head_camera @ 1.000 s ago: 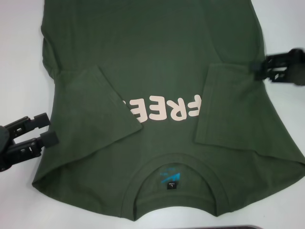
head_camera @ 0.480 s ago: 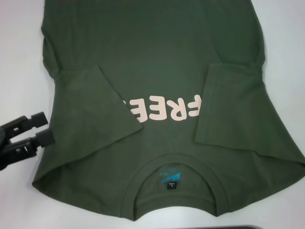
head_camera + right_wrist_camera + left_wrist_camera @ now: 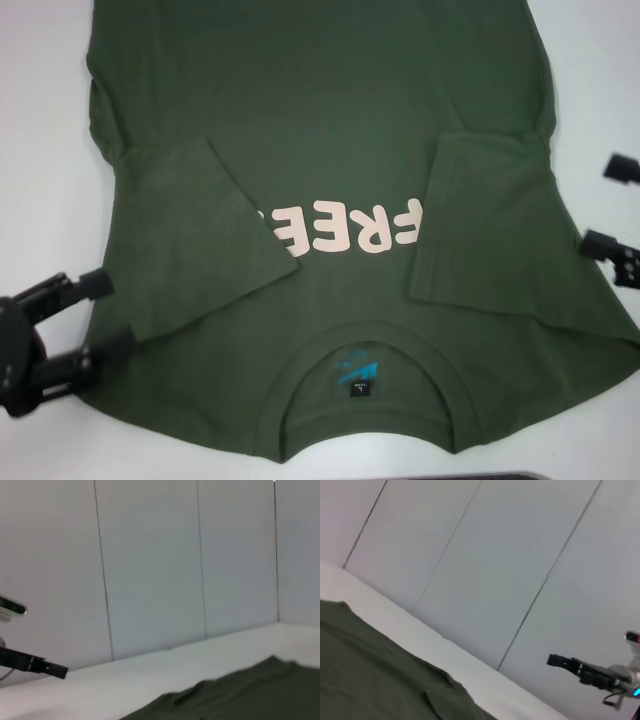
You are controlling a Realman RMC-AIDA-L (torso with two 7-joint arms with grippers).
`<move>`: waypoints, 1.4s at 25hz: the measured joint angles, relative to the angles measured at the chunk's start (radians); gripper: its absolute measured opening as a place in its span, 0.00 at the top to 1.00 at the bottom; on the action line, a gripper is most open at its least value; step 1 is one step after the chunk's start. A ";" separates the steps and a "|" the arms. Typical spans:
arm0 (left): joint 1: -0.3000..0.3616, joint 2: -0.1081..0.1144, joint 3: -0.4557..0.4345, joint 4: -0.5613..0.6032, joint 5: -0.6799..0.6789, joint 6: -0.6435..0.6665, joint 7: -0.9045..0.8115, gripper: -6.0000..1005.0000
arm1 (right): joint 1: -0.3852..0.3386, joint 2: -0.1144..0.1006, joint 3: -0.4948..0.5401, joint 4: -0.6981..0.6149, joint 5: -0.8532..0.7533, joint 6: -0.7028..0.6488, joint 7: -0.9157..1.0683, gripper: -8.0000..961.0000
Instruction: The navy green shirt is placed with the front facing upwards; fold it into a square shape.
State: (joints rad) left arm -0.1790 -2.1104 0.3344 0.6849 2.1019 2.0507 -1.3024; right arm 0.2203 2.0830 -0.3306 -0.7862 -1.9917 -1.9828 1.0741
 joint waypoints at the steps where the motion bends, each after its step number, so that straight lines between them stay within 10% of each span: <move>1: 0.009 -0.004 -0.002 0.003 0.000 0.000 0.022 0.13 | -0.011 -0.005 -0.013 -0.012 0.001 0.000 0.041 0.06; 11: 0.040 0.010 0.001 0.045 0.021 0.001 -0.413 0.13 | -0.001 -0.014 -0.077 -0.097 0.002 0.001 0.466 0.05; 13: 0.036 0.038 -0.002 0.076 0.046 0.000 -0.903 0.13 | 0.019 -0.020 -0.079 -0.102 -0.020 0.003 0.540 0.05; 17: 0.023 0.046 0.000 0.116 0.111 -0.008 -1.101 0.13 | 0.050 -0.034 -0.072 -0.104 -0.070 0.009 0.611 0.05; 35: -0.038 0.058 -0.008 0.115 0.277 -0.167 -1.131 0.13 | 0.063 -0.045 -0.048 -0.097 -0.064 0.024 0.665 0.05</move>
State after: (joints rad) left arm -0.2169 -2.0521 0.3267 0.8003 2.3788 1.8836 -2.4336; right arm 0.2832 2.0378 -0.3789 -0.8834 -2.0562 -1.9584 1.7391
